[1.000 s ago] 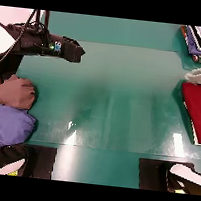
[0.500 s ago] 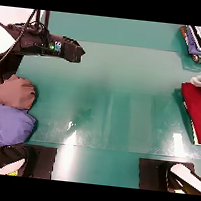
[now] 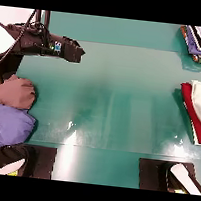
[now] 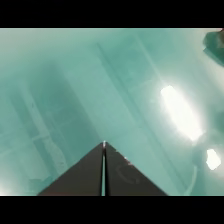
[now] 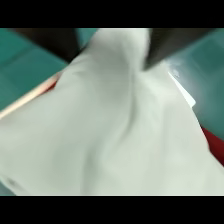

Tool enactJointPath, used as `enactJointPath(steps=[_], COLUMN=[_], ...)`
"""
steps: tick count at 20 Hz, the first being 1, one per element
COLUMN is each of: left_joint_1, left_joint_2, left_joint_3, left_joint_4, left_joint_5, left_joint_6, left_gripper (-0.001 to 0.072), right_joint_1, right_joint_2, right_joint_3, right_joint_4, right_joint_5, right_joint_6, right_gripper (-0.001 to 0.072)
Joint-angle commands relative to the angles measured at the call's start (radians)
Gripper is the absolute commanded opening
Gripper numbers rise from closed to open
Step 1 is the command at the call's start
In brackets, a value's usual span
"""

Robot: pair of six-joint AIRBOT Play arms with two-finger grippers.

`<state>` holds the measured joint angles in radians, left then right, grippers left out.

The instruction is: Fold the shirts.

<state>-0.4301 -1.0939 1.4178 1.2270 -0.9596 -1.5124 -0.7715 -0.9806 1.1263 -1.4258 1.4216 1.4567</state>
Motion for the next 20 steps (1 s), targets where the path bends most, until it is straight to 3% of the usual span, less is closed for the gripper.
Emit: enactJointPath(steps=[1,5,8,11,14,15,17,18,19,20], left_joint_1=[0.0,0.0,0.0,0.0,0.0,0.0,0.0,0.0,0.0,0.0], left_joint_2=[0.0,0.0,0.0,0.0,0.0,0.0,0.0,0.0,0.0,0.0], left_joint_3=[0.0,0.0,0.0,0.0,0.0,0.0,0.0,0.0,0.0,0.0], left_joint_4=[0.0,0.0,0.0,-0.002,-0.008,-0.008,-0.008,-0.008,-0.008,-0.008], left_joint_5=[0.0,-0.001,0.001,-0.014,-0.025,-0.011,0.013,0.02,0.031,0.04], left_joint_6=[0.003,0.002,0.002,0.001,0.0,0.0,0.0,0.0,0.0,0.0], left_gripper=[0.0024,0.0025,0.0025,0.0025,0.0025,0.0025,0.0025,0.0025,0.0025,0.0025], right_joint_1=[0.0,0.025,0.098,0.273,0.515,0.595,0.732,0.789,0.835,0.872], right_joint_2=[0.016,0.012,0.012,0.012,0.012,0.012,0.012,0.012,0.012,0.012], right_joint_3=[-0.084,0.024,0.132,0.179,0.185,0.185,0.185,0.185,0.185,0.185], right_joint_4=[-0.192,-0.146,0.121,0.362,0.377,0.376,0.375,0.376,0.376,0.376], right_joint_5=[0.043,0.041,0.037,-0.004,-0.072,-0.099,-0.159,-0.191,-0.209,-0.226], right_joint_6=[0.047,0.082,0.084,0.083,0.082,0.078,0.048,0.015,-0.012,-0.018], right_gripper=[0.0658,0.0657,0.0655,0.0655,0.0651,0.0576,0.0352,0.0232,0.0055,0.0021])
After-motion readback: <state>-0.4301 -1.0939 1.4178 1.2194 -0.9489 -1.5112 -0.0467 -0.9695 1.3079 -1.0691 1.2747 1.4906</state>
